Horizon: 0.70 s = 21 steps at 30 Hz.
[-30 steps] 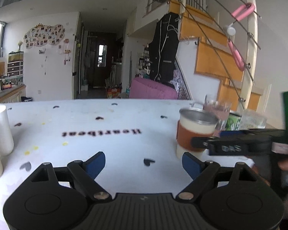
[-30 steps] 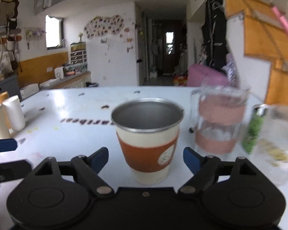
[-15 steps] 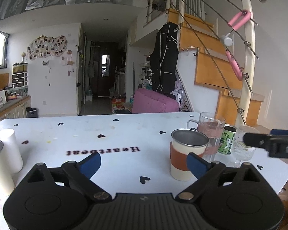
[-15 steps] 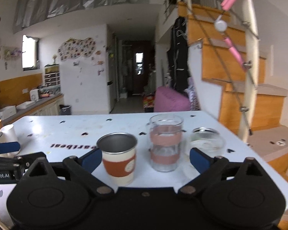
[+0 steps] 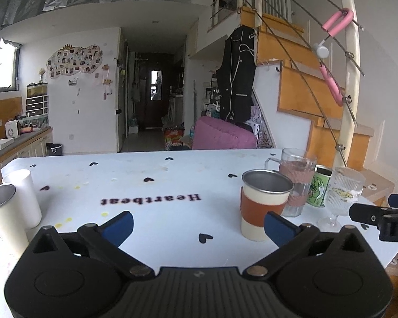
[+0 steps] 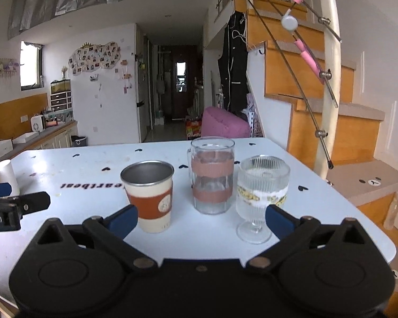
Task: Flip cup upright
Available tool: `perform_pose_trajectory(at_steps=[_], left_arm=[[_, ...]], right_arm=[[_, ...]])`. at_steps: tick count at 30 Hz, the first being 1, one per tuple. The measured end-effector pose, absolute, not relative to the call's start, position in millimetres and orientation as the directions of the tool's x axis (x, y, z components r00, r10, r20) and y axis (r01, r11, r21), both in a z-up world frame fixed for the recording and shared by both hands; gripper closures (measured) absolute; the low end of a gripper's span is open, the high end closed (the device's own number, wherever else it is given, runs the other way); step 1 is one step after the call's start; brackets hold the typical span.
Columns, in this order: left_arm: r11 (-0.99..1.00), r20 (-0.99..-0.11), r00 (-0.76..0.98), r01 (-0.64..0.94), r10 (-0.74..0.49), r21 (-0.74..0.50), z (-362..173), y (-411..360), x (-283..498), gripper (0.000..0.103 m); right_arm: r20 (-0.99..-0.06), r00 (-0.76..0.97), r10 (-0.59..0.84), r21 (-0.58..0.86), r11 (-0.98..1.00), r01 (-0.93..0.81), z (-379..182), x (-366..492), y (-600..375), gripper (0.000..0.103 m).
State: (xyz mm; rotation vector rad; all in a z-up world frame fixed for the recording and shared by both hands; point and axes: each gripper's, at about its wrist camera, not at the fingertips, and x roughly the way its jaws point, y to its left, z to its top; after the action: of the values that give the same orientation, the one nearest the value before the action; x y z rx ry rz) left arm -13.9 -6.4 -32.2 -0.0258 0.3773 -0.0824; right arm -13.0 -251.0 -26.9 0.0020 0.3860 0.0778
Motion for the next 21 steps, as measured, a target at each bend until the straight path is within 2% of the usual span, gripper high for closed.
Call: perform_pose_trajectory(at_steps=[21], left_arm=[[0.998, -0.377, 0.924, 0.065, -0.07, -0.025, -35.6, -8.0, -13.9, 0.0]], right_arm=[[-0.367, 0.928, 0.07, -0.005, 0.997, -0.077, -24.5, -17.8, -244.6, 0.0]])
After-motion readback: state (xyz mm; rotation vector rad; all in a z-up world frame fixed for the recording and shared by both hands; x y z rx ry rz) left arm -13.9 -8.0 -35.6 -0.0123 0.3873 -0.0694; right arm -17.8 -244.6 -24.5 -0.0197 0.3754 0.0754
